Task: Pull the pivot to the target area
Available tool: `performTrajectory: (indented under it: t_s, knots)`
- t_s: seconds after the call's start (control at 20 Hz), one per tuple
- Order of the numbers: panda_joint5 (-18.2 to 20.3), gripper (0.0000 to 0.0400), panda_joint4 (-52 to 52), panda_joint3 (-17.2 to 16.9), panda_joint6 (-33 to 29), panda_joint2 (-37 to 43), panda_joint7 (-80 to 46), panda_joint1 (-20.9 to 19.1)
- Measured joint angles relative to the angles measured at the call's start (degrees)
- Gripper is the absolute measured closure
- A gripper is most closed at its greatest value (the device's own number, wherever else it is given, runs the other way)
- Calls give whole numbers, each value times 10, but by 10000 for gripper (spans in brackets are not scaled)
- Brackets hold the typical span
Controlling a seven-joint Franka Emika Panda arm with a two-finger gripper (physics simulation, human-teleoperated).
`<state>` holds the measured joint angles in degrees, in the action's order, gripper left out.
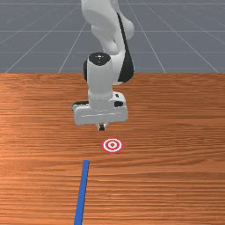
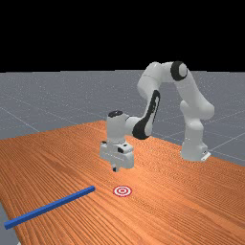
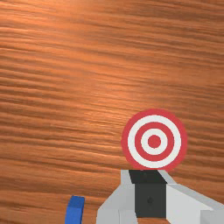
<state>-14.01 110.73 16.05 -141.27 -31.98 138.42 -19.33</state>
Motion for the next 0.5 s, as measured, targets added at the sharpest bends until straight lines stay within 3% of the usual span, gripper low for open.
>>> performTrajectory:
  t_s: [0.05,0.1,0.2,0.25,0.3,0.35,0.4,0.45,0.5]
  knots:
    - [-2,400,1,2,-1,1,-7,8]
    - [-20,400,-32,22,18,-22,89,0]
    - [-14,400,-82,11,38,-48,42,17]
    - [-32,400,-113,29,56,-69,144,6]
    - [-36,400,-139,33,68,-84,166,6]
    - [-21,400,-138,17,63,-80,84,17]
    - [-41,400,-141,41,69,-87,205,-4]
    - [-44,400,-142,45,71,-88,230,-12]
    - [-22,400,-139,18,64,-81,106,6]
